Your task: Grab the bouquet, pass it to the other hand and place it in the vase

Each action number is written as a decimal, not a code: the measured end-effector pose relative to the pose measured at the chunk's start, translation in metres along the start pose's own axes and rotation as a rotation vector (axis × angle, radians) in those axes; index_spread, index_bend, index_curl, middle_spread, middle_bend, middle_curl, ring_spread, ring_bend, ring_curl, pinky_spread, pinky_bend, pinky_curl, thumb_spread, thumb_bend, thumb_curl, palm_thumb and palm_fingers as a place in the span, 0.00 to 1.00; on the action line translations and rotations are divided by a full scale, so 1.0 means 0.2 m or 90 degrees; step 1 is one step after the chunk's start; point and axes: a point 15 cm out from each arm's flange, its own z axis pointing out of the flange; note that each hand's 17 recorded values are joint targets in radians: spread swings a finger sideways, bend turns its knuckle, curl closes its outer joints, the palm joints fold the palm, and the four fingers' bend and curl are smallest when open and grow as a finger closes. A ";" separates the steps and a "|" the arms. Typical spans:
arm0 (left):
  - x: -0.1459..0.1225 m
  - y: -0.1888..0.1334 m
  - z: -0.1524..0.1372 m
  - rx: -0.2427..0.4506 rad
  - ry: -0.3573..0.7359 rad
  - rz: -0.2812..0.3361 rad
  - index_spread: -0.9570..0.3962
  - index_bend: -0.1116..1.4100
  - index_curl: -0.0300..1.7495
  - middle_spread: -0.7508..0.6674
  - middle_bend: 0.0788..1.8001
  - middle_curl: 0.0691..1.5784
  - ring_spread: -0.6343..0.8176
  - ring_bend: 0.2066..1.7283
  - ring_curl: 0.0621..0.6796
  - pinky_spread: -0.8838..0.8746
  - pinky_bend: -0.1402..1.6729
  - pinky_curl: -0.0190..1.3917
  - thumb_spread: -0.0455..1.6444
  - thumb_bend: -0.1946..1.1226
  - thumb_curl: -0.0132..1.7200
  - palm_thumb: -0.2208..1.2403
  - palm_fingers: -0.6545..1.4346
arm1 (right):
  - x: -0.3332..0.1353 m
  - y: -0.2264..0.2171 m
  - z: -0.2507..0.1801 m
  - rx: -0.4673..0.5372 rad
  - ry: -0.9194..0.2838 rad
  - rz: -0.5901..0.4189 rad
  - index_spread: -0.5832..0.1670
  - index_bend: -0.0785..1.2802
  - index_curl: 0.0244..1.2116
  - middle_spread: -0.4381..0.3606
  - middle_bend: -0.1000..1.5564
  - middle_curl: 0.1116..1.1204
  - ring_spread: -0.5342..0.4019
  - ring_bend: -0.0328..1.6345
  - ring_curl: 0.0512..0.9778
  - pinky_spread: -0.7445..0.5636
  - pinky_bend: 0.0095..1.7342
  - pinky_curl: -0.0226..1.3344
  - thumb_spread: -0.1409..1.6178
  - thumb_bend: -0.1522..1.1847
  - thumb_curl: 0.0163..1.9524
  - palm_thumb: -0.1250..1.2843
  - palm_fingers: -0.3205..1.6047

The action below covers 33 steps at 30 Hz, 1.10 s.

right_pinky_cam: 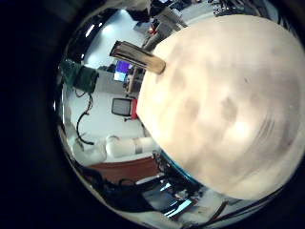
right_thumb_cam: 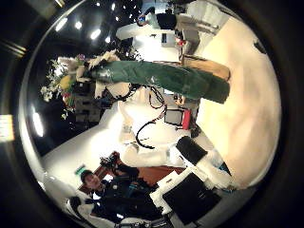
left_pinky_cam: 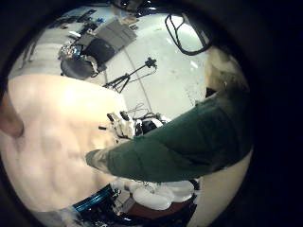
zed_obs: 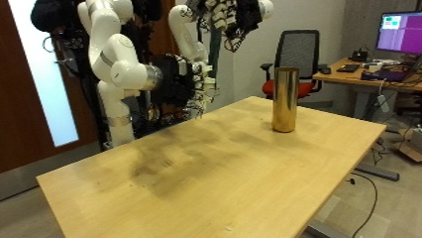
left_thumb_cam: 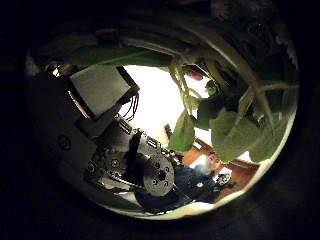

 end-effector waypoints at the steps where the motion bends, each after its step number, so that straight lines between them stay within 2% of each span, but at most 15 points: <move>1: 0.00 -0.01 -0.03 0.010 -0.014 0.003 0.17 0.41 0.60 0.16 0.61 0.61 0.15 0.82 0.79 0.18 0.72 0.48 0.14 0.13 0.48 0.92 0.81 | 0.00 0.00 0.00 0.001 -0.003 0.001 0.31 0.13 0.28 0.73 0.18 0.23 0.76 0.30 0.22 0.82 0.29 0.36 0.63 0.09 0.24 0.59 0.10; 5: 0.05 -0.09 -0.18 0.061 -0.071 0.033 0.14 0.36 0.68 0.16 0.61 0.61 0.15 0.82 0.79 0.18 0.71 0.49 0.13 0.13 0.50 0.92 0.81 | 0.02 -0.01 -0.03 0.006 -0.012 0.011 0.29 0.14 0.19 0.75 0.16 0.20 0.78 0.27 0.20 0.84 0.28 0.32 0.62 0.09 0.22 0.59 0.11; 8: 0.09 -0.12 -0.24 0.076 -0.085 0.043 0.13 0.34 0.72 0.16 0.60 0.61 0.15 0.82 0.79 0.18 0.71 0.49 0.12 0.13 0.51 0.92 0.81 | 0.04 -0.01 -0.02 0.004 -0.015 0.017 0.28 0.14 0.16 0.75 0.16 0.19 0.78 0.26 0.20 0.84 0.28 0.31 0.62 0.09 0.22 0.59 0.12; 14: 0.23 -0.22 -0.43 0.124 -0.119 0.074 0.13 0.29 0.79 0.16 0.60 0.62 0.15 0.81 0.78 0.17 0.69 0.49 0.12 0.13 0.52 0.92 0.82 | 0.05 0.00 -0.01 -0.004 -0.028 0.026 0.28 0.15 0.13 0.75 0.16 0.16 0.79 0.24 0.20 0.85 0.28 0.29 0.62 0.09 0.21 0.59 0.13; 20: 0.31 -0.27 -0.63 0.175 -0.134 0.095 0.13 0.26 0.83 0.16 0.59 0.62 0.15 0.80 0.78 0.17 0.69 0.50 0.12 0.13 0.52 0.91 0.83 | 0.05 -0.01 0.01 -0.010 -0.030 0.026 0.30 0.16 0.13 0.75 0.16 0.15 0.79 0.23 0.21 0.85 0.28 0.27 0.62 0.09 0.21 0.59 0.13; 24: 0.28 -0.29 -0.75 0.200 -0.135 0.092 0.14 0.25 0.85 0.16 0.59 0.62 0.15 0.80 0.78 0.17 0.68 0.50 0.12 0.13 0.53 0.91 0.83 | 0.05 -0.01 0.01 -0.013 -0.032 0.028 0.30 0.16 0.14 0.75 0.16 0.15 0.79 0.22 0.21 0.85 0.28 0.27 0.62 0.09 0.21 0.60 0.13; 33: 0.13 -0.32 -1.00 0.253 -0.137 0.081 0.17 0.23 0.88 0.16 0.58 0.62 0.15 0.80 0.78 0.17 0.67 0.51 0.11 0.13 0.53 0.91 0.83 | 0.05 -0.03 0.00 -0.012 -0.029 0.025 0.31 0.17 0.15 0.73 0.17 0.15 0.78 0.21 0.22 0.85 0.27 0.26 0.61 0.09 0.20 0.61 0.14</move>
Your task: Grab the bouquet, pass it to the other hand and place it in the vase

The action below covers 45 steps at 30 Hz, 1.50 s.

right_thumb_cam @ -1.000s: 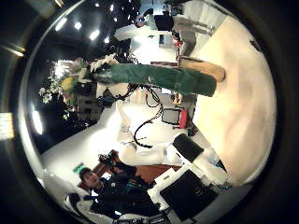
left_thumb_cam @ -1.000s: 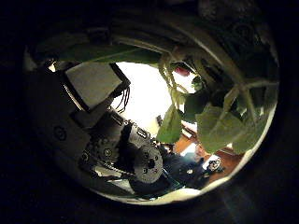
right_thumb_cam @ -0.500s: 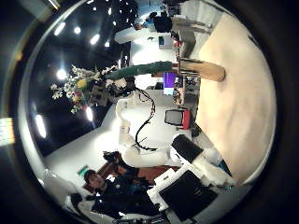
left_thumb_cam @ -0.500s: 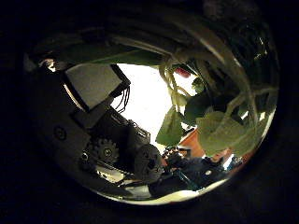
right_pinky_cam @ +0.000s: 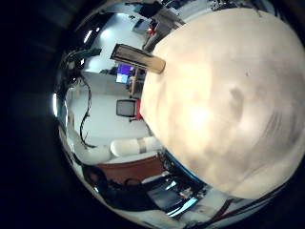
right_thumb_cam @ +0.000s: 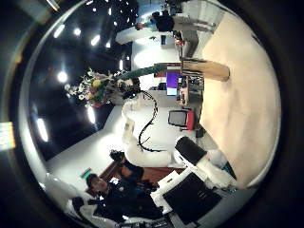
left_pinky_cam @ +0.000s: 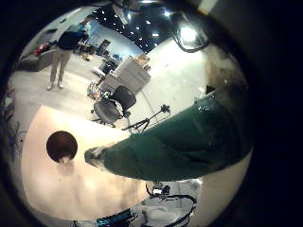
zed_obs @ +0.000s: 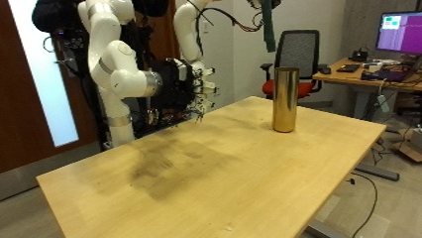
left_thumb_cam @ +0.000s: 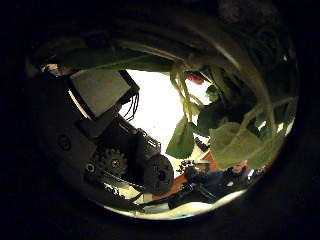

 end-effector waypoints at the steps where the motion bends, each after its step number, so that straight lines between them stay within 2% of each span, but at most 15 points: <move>1: -0.02 -0.01 -0.01 0.004 0.001 -0.003 0.17 0.23 0.88 0.16 0.58 0.62 0.15 0.79 0.78 0.17 0.67 0.51 0.11 0.13 0.53 0.91 0.83 | 0.00 0.00 0.00 0.000 0.000 -0.001 0.31 0.17 0.15 0.73 0.17 0.15 0.78 0.21 0.22 0.85 0.27 0.26 0.61 0.09 0.20 0.61 0.14; 9: -0.18 -0.06 -0.05 0.023 -0.004 -0.020 0.20 0.22 0.90 0.16 0.58 0.62 0.15 0.79 0.79 0.17 0.66 0.51 0.11 0.13 0.54 0.91 0.84 | 0.03 -0.02 0.01 -0.008 -0.008 0.001 0.30 0.18 0.18 0.71 0.17 0.15 0.78 0.21 0.22 0.85 0.26 0.25 0.62 0.09 0.20 0.60 0.16; 14: -0.26 -0.06 -0.04 0.003 -0.001 -0.026 0.21 0.21 0.90 0.16 0.58 0.62 0.15 0.79 0.79 0.17 0.66 0.52 0.11 0.13 0.54 0.91 0.84 | 0.05 -0.01 0.02 -0.011 -0.012 0.006 0.30 0.18 0.19 0.70 0.16 0.15 0.77 0.21 0.22 0.85 0.26 0.25 0.62 0.09 0.20 0.60 0.16; 24: -0.34 -0.06 -0.03 -0.005 0.000 -0.034 0.25 0.21 0.92 0.15 0.58 0.63 0.14 0.78 0.79 0.16 0.65 0.52 0.12 0.12 0.54 0.89 0.84 | 0.06 -0.01 0.03 -0.014 -0.015 0.008 0.30 0.18 0.21 0.69 0.17 0.15 0.77 0.21 0.23 0.85 0.26 0.25 0.62 0.09 0.20 0.59 0.16; 28: -0.39 -0.07 -0.04 -0.001 -0.001 -0.039 0.27 0.19 0.91 0.16 0.56 0.62 0.14 0.77 0.78 0.15 0.67 0.51 0.18 0.11 0.51 0.81 0.84 | 0.06 -0.02 0.03 -0.014 -0.015 0.007 0.30 0.18 0.21 0.69 0.16 0.15 0.77 0.21 0.23 0.85 0.26 0.25 0.62 0.09 0.20 0.59 0.17; 34: -0.43 -0.06 -0.05 -0.004 -0.010 -0.042 0.29 0.19 0.90 0.16 0.55 0.61 0.14 0.76 0.76 0.15 0.68 0.50 0.24 0.12 0.49 0.79 0.84 | 0.07 -0.02 0.03 -0.015 -0.017 0.009 0.30 0.18 0.22 0.69 0.17 0.15 0.77 0.22 0.23 0.85 0.26 0.25 0.62 0.09 0.20 0.59 0.16; 42: -0.52 -0.04 -0.09 0.006 -0.034 -0.059 0.32 0.18 0.89 0.17 0.54 0.61 0.12 0.71 0.74 0.15 0.70 0.49 0.28 0.12 0.46 0.75 0.80 | 0.08 -0.01 0.06 -0.025 -0.023 0.014 0.25 0.22 0.25 0.64 0.16 0.14 0.76 0.19 0.22 0.85 0.23 0.24 0.62 0.09 0.20 0.59 0.19; 45: -0.56 -0.03 -0.10 0.005 -0.039 -0.067 0.33 0.18 0.87 0.17 0.53 0.60 0.10 0.64 0.72 0.14 0.68 0.48 0.25 0.12 0.46 0.74 0.72 | 0.08 -0.01 0.07 -0.027 -0.023 0.013 0.25 0.22 0.26 0.63 0.16 0.13 0.76 0.18 0.22 0.85 0.23 0.24 0.62 0.09 0.20 0.59 0.20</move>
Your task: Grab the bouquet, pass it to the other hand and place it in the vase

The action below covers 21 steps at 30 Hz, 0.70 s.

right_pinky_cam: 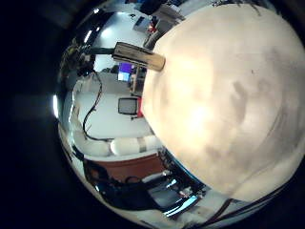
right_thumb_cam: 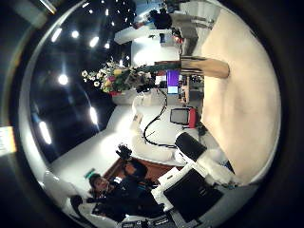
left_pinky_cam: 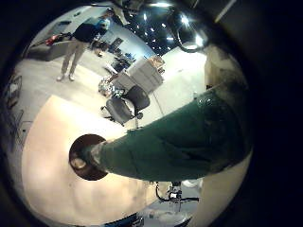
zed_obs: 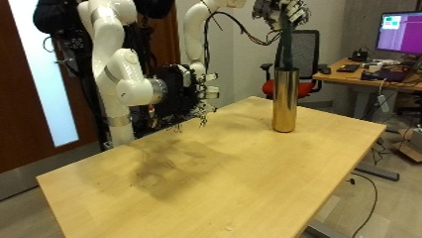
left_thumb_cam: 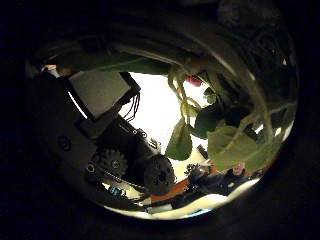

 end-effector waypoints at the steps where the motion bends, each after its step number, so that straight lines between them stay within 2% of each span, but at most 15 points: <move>1: -0.02 0.01 -0.01 -0.001 -0.002 -0.005 0.34 0.18 0.86 0.17 0.52 0.59 0.10 0.61 0.70 0.14 0.67 0.47 0.24 0.12 0.46 0.74 0.68 | 0.00 0.00 0.00 -0.001 0.000 0.000 0.25 0.21 0.26 0.63 0.16 0.13 0.76 0.18 0.22 0.85 0.22 0.24 0.62 0.09 0.20 0.59 0.20; 3: -0.07 0.02 -0.02 -0.009 -0.004 -0.020 0.35 0.17 0.84 0.18 0.50 0.58 0.09 0.59 0.69 0.13 0.67 0.47 0.24 0.12 0.46 0.74 0.64 | 0.00 0.00 0.00 0.000 0.000 0.000 0.25 0.21 0.27 0.63 0.16 0.13 0.76 0.18 0.22 0.85 0.22 0.24 0.62 0.09 0.20 0.60 0.20; 4: -0.10 0.04 -0.03 -0.015 -0.004 -0.031 0.38 0.14 0.79 0.19 0.44 0.55 0.11 0.60 0.69 0.13 0.68 0.46 0.26 0.12 0.45 0.73 0.56 | -0.01 0.00 0.00 0.000 0.000 0.000 0.25 0.21 0.27 0.63 0.16 0.13 0.76 0.17 0.22 0.85 0.22 0.24 0.62 0.09 0.20 0.60 0.21; 5: -0.14 0.05 -0.03 -0.023 -0.004 -0.044 0.39 0.15 0.78 0.20 0.41 0.54 0.12 0.59 0.68 0.13 0.68 0.46 0.28 0.12 0.45 0.72 0.54 | -0.01 0.00 0.00 -0.003 -0.002 0.000 0.26 0.21 0.27 0.63 0.16 0.13 0.76 0.17 0.22 0.85 0.21 0.24 0.62 0.10 0.20 0.60 0.21; 7: -0.19 0.07 -0.05 -0.033 -0.001 -0.059 0.44 0.15 0.73 0.24 0.36 0.52 0.15 0.60 0.68 0.14 0.67 0.45 0.35 0.11 0.44 0.70 0.49 | -0.02 0.01 0.00 -0.006 -0.006 0.001 0.27 0.21 0.27 0.64 0.16 0.13 0.76 0.17 0.22 0.85 0.21 0.24 0.62 0.09 0.20 0.60 0.21; 8: -0.21 0.08 -0.06 -0.039 -0.001 -0.064 0.47 0.14 0.71 0.27 0.33 0.51 0.18 0.60 0.67 0.16 0.66 0.45 0.42 0.11 0.42 0.66 0.45 | -0.03 0.01 0.00 -0.007 -0.006 0.002 0.27 0.21 0.27 0.64 0.16 0.13 0.76 0.17 0.22 0.85 0.20 0.23 0.62 0.09 0.20 0.60 0.22; 9: -0.22 0.09 -0.06 -0.042 -0.002 -0.067 0.53 0.15 0.66 0.35 0.29 0.49 0.26 0.57 0.67 0.24 0.58 0.43 0.48 0.11 0.40 0.61 0.32 | -0.03 0.01 0.00 -0.007 -0.006 0.001 0.28 0.21 0.28 0.64 0.16 0.13 0.76 0.16 0.22 0.85 0.20 0.23 0.62 0.09 0.20 0.60 0.22; 10: -0.24 0.09 -0.08 -0.044 -0.005 -0.070 0.62 0.15 0.60 0.49 0.23 0.43 0.38 0.52 0.60 0.40 0.47 0.39 0.52 0.11 0.37 0.57 0.25 | -0.04 0.01 0.00 -0.007 -0.006 0.000 0.28 0.21 0.28 0.63 0.16 0.13 0.76 0.16 0.22 0.85 0.20 0.23 0.62 0.09 0.20 0.60 0.22; 11: -0.24 0.09 -0.09 -0.042 -0.006 -0.071 0.69 0.15 0.55 0.59 0.19 0.39 0.46 0.48 0.53 0.51 0.42 0.35 0.54 0.12 0.36 0.55 0.25 | -0.03 0.01 0.00 -0.008 -0.006 0.000 0.28 0.21 0.28 0.63 0.16 0.13 0.76 0.16 0.22 0.85 0.20 0.23 0.62 0.09 0.20 0.60 0.22; 14: -0.26 0.09 -0.15 -0.029 -0.018 -0.076 0.80 0.15 0.45 0.71 0.14 0.32 0.57 0.42 0.45 0.65 0.38 0.30 0.57 0.12 0.33 0.54 0.26 | -0.03 0.02 0.00 -0.009 -0.005 0.001 0.29 0.20 0.28 0.63 0.16 0.13 0.76 0.15 0.22 0.85 0.19 0.24 0.62 0.09 0.20 0.61 0.22; 16: -0.28 0.10 -0.20 -0.029 -0.040 -0.082 0.87 0.16 0.37 0.82 0.09 0.26 0.70 0.33 0.34 0.76 0.33 0.26 0.58 0.12 0.31 0.53 0.25 | -0.04 0.02 0.00 -0.010 -0.007 0.000 0.29 0.20 0.28 0.63 0.16 0.13 0.76 0.15 0.22 0.85 0.19 0.24 0.62 0.09 0.20 0.61 0.23; 21: -0.42 0.15 -0.34 -0.078 -0.154 -0.116 0.89 0.16 0.27 0.89 0.05 0.20 0.79 0.26 0.26 0.84 0.28 0.22 0.57 0.12 0.27 0.50 0.26 | -0.05 0.02 0.02 -0.016 -0.010 -0.003 0.29 0.20 0.28 0.62 0.16 0.12 0.76 0.15 0.22 0.85 0.18 0.24 0.62 0.09 0.21 0.62 0.23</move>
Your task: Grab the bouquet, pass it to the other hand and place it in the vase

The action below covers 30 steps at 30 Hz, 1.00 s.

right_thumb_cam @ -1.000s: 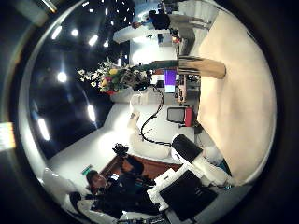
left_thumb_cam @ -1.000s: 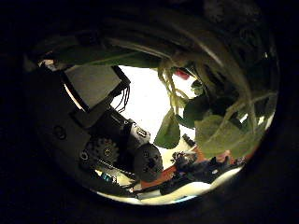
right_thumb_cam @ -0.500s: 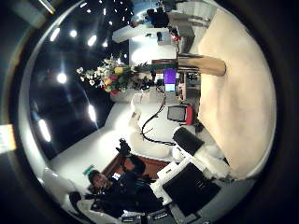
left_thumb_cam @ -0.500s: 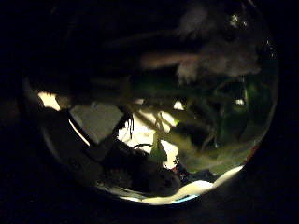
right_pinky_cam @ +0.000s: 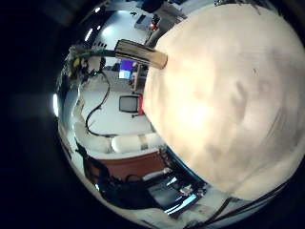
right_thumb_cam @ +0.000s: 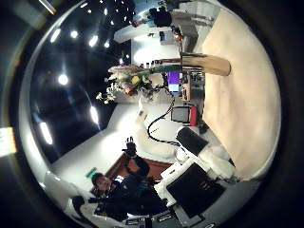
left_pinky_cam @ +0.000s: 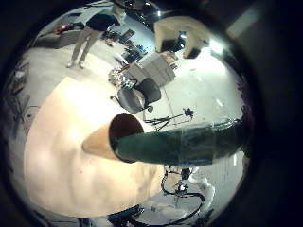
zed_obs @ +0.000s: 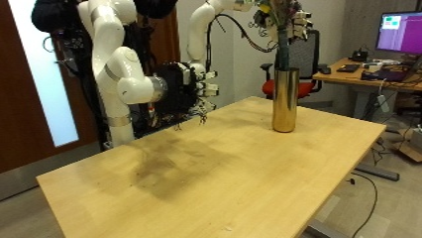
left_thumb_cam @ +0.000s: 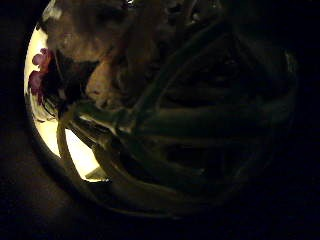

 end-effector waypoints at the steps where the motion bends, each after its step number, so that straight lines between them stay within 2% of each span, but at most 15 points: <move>1: -0.05 0.02 -0.01 -0.017 -0.027 -0.012 0.89 0.16 0.26 0.90 0.05 0.19 0.81 0.25 0.25 0.85 0.27 0.22 0.56 0.12 0.26 0.49 0.26 | 0.00 0.00 0.00 0.000 0.000 0.001 0.29 0.20 0.28 0.62 0.16 0.12 0.76 0.15 0.22 0.85 0.18 0.24 0.62 0.10 0.21 0.62 0.23; 5: -0.25 0.11 -0.01 -0.114 -0.131 -0.074 0.90 0.16 0.22 0.92 0.04 0.16 0.84 0.22 0.22 0.86 0.26 0.21 0.55 0.11 0.23 0.46 0.25 | -0.02 -0.01 0.02 -0.009 0.000 -0.007 0.29 0.21 0.28 0.64 0.16 0.12 0.76 0.15 0.22 0.85 0.18 0.24 0.62 0.09 0.21 0.62 0.23; 8: -0.36 0.16 -0.01 -0.158 -0.177 -0.114 0.91 0.16 0.20 0.94 0.04 0.12 0.87 0.19 0.20 0.87 0.25 0.21 0.53 0.11 0.21 0.42 0.24 | -0.05 0.00 0.04 -0.021 -0.006 -0.012 0.30 0.20 0.29 0.64 0.16 0.12 0.76 0.14 0.22 0.86 0.18 0.24 0.62 0.09 0.21 0.62 0.24; 11: -0.39 0.18 0.02 -0.187 -0.208 -0.143 0.91 0.17 0.18 0.94 0.04 0.10 0.89 0.17 0.19 0.88 0.24 0.21 0.53 0.12 0.21 0.40 0.25 | -0.05 0.01 0.04 -0.024 -0.007 -0.012 0.30 0.20 0.29 0.64 0.16 0.12 0.76 0.14 0.22 0.86 0.18 0.24 0.62 0.09 0.21 0.62 0.24; 16: -0.35 0.14 0.09 -0.202 -0.240 -0.169 0.91 0.17 0.17 0.96 0.04 0.08 0.90 0.15 0.19 0.87 0.23 0.21 0.52 0.12 0.20 0.39 0.25 | -0.05 0.03 0.04 -0.033 -0.016 -0.012 0.30 0.21 0.29 0.64 0.16 0.11 0.76 0.14 0.22 0.86 0.17 0.24 0.62 0.09 0.21 0.62 0.24; 19: -0.38 0.08 0.10 -0.175 -0.271 -0.183 0.91 0.17 0.16 0.96 0.04 0.07 0.91 0.15 0.20 0.87 0.23 0.21 0.51 0.12 0.20 0.39 0.26 | -0.04 0.03 0.05 -0.035 -0.016 -0.013 0.30 0.21 0.29 0.64 0.16 0.11 0.76 0.14 0.22 0.86 0.17 0.24 0.62 0.09 0.21 0.63 0.24; 22: -0.40 0.09 0.12 -0.188 -0.315 -0.196 0.91 0.17 0.16 0.95 0.05 0.06 0.91 0.16 0.21 0.87 0.22 0.22 0.52 0.12 0.20 0.40 0.27 | -0.03 0.03 0.05 -0.037 -0.021 -0.010 0.30 0.21 0.29 0.64 0.16 0.11 0.76 0.14 0.22 0.86 0.17 0.25 0.62 0.09 0.21 0.63 0.24; 26: -0.39 0.10 0.12 -0.188 -0.333 -0.213 0.91 0.17 0.16 0.95 0.05 0.06 0.91 0.16 0.21 0.86 0.22 0.22 0.52 0.12 0.20 0.40 0.27 | -0.02 0.04 0.05 -0.045 -0.032 -0.013 0.30 0.21 0.29 0.64 0.16 0.12 0.76 0.14 0.22 0.86 0.16 0.24 0.62 0.09 0.21 0.63 0.25; 30: -0.43 0.12 0.09 -0.189 -0.355 -0.237 0.91 0.17 0.16 0.95 0.05 0.06 0.91 0.16 0.22 0.86 0.22 0.23 0.52 0.12 0.20 0.40 0.27 | -0.03 0.05 0.06 -0.056 -0.048 -0.019 0.30 0.21 0.29 0.64 0.16 0.12 0.76 0.14 0.22 0.86 0.16 0.24 0.62 0.09 0.21 0.63 0.25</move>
